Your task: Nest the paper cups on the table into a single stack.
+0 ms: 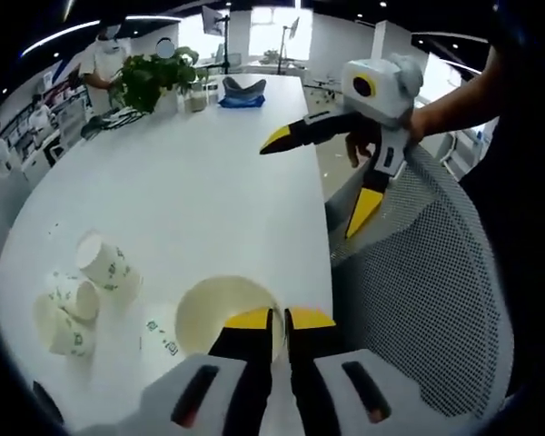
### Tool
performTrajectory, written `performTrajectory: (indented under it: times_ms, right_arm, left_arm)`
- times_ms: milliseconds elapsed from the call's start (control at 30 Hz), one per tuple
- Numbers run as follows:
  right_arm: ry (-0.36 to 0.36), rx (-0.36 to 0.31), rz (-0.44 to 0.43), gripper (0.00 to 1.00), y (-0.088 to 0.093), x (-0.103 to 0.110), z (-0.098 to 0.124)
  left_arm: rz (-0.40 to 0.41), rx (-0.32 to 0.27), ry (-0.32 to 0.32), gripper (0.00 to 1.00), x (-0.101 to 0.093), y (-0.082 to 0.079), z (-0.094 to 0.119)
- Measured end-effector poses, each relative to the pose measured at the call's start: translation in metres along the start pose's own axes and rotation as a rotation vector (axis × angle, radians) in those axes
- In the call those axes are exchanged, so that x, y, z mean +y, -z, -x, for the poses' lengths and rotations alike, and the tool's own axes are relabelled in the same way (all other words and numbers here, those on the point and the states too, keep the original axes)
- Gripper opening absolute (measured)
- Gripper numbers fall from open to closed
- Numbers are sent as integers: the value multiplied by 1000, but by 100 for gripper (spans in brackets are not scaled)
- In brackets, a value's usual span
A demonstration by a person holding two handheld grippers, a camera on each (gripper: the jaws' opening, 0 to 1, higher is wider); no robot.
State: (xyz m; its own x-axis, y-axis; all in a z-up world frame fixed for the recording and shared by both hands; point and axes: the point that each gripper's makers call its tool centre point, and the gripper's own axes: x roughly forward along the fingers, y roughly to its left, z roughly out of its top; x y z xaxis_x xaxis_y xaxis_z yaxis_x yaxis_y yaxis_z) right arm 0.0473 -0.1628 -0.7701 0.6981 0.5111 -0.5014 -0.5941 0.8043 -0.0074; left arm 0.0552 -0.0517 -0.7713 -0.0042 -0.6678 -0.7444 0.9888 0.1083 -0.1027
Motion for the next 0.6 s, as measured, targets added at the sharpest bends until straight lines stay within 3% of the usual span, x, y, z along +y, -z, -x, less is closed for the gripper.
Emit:
performTrajectory:
  times_ms: [233,600]
  right_arm:
    - [4,3,0,95,1,-1,0]
    - [3,6,2,94,3,-2,0]
  left_arm:
    - [28,-2,17,2,2,8,-6]
    - [82,-10,23,3,5,8,-11]
